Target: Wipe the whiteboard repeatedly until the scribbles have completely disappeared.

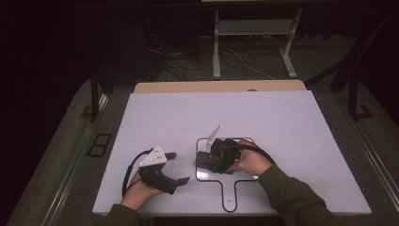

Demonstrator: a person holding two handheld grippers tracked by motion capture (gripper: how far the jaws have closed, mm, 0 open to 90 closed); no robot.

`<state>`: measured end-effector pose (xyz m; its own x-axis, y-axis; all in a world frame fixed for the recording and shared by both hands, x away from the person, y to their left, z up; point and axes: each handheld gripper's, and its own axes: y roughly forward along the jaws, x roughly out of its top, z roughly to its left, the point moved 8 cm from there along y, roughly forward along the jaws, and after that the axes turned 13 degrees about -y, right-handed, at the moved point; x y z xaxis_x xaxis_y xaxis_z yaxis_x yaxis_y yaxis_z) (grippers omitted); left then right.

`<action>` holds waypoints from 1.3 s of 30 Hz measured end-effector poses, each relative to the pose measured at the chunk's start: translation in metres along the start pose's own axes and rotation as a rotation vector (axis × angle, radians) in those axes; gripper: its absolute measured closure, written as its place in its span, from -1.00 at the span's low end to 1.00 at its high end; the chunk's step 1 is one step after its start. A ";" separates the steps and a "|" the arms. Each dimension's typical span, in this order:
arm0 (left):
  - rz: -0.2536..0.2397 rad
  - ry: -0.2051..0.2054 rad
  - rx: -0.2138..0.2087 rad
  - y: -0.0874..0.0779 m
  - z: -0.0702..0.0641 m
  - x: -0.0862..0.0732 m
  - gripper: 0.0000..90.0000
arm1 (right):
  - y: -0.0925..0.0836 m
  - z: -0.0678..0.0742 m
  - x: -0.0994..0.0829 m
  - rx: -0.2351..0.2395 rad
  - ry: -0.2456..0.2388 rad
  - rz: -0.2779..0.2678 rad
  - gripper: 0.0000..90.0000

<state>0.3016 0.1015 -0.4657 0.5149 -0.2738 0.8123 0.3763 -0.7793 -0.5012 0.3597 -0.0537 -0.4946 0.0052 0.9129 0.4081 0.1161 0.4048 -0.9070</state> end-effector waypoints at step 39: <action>0.001 0.002 -0.001 0.000 0.000 0.000 -0.99 | 0.000 -0.048 -0.009 -0.036 0.124 0.092 -0.14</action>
<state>0.3011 0.1015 -0.4656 0.5136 -0.2762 0.8124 0.3745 -0.7797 -0.5018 0.4076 -0.0644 -0.4935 0.1398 0.9317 0.3353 0.1448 0.3157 -0.9377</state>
